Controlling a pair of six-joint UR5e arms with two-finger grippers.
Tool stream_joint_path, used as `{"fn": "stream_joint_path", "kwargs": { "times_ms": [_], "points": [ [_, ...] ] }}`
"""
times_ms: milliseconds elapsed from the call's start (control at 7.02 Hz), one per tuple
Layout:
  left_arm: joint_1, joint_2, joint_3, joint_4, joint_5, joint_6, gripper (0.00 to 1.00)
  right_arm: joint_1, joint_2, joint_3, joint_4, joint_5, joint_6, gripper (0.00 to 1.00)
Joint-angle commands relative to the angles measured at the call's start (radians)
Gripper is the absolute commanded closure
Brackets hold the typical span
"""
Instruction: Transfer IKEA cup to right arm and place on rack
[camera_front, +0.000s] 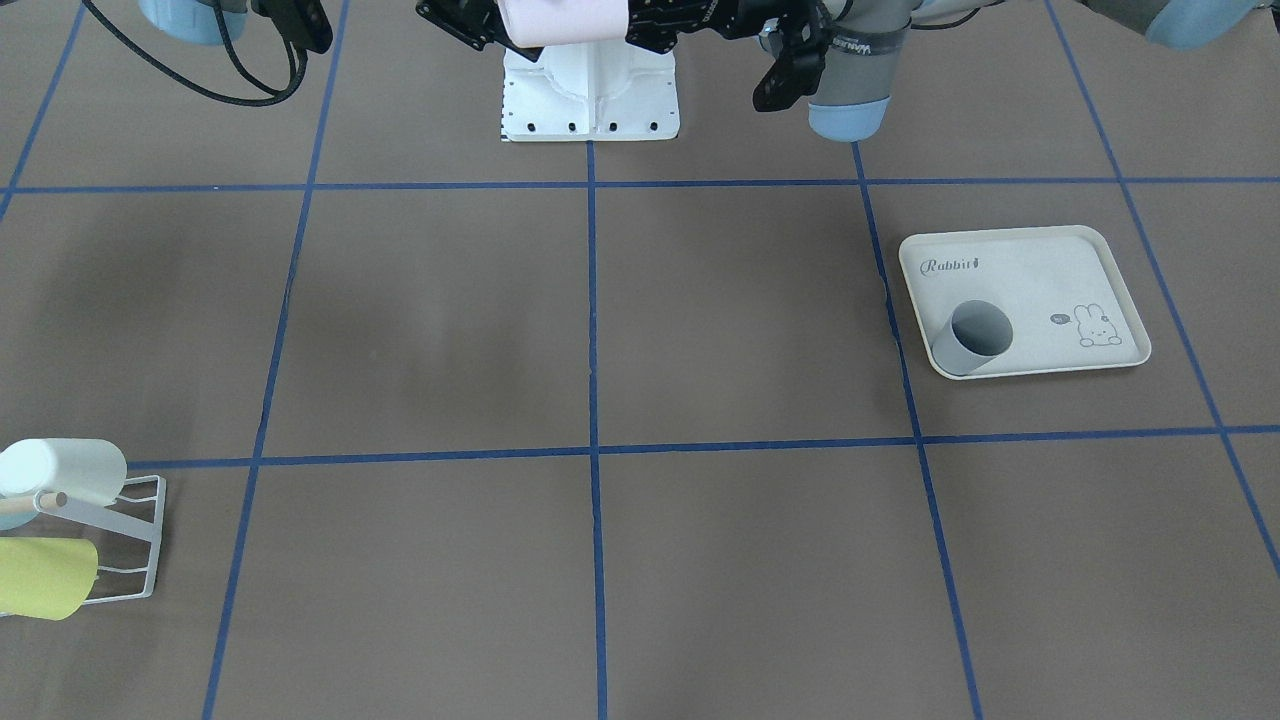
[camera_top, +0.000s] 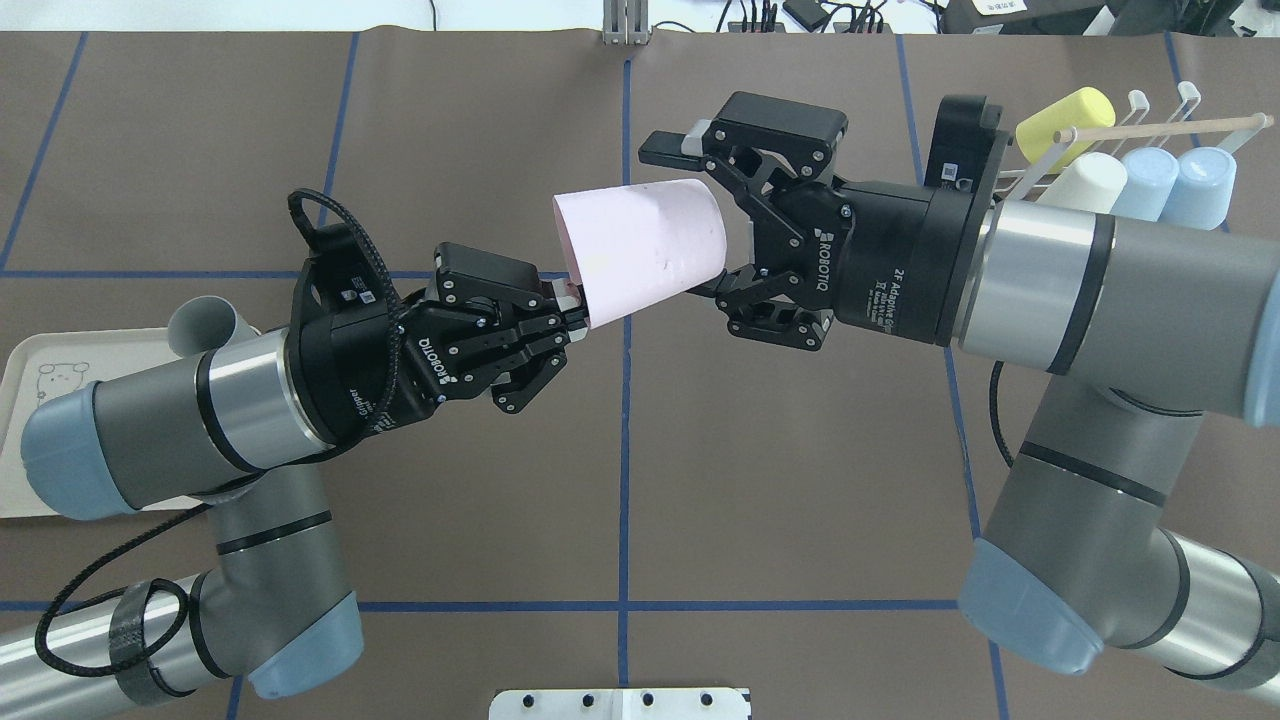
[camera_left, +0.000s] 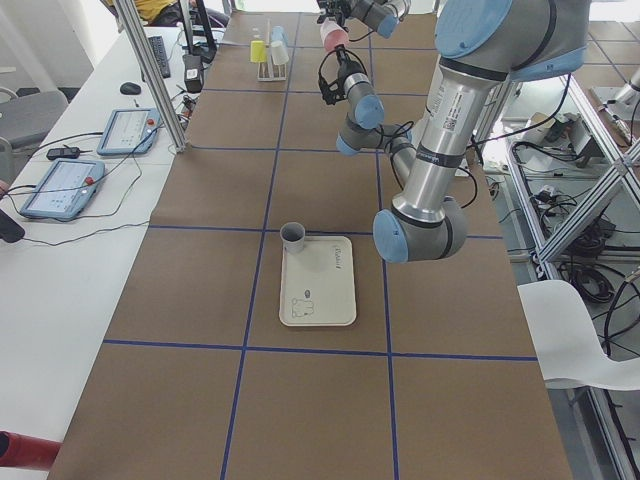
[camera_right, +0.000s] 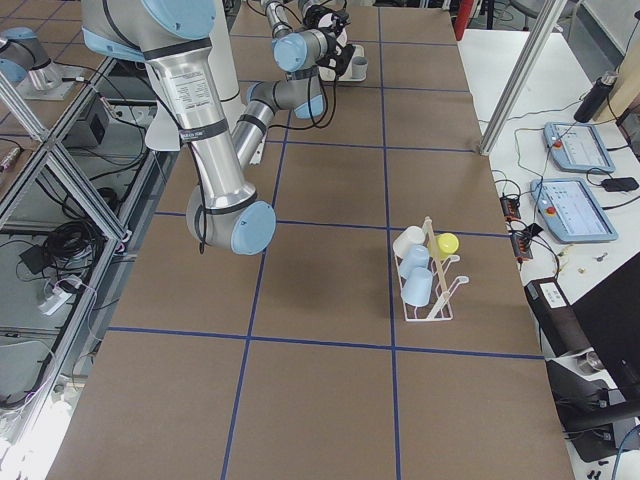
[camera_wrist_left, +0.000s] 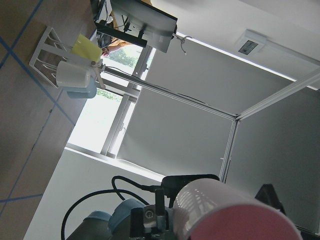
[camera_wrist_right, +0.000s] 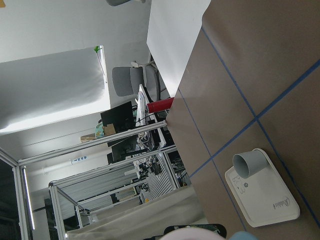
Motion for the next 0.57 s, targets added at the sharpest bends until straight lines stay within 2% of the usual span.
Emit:
{"fn": "stream_joint_path", "kwargs": {
  "times_ms": [0,285,427],
  "points": [
    [0.000,-0.002,0.001,0.002,0.002,0.000,1.00,-0.002,-0.002,0.001,0.000,0.000,0.002,0.15],
    [0.000,-0.008,0.001,0.008,0.003,0.000,1.00,-0.002,-0.005,0.003,0.000,-0.003,0.002,0.62],
    [0.000,-0.008,0.000,0.008,0.002,0.000,0.96,-0.002,-0.005,0.003,0.000,-0.005,0.000,0.81]
  ]
}}
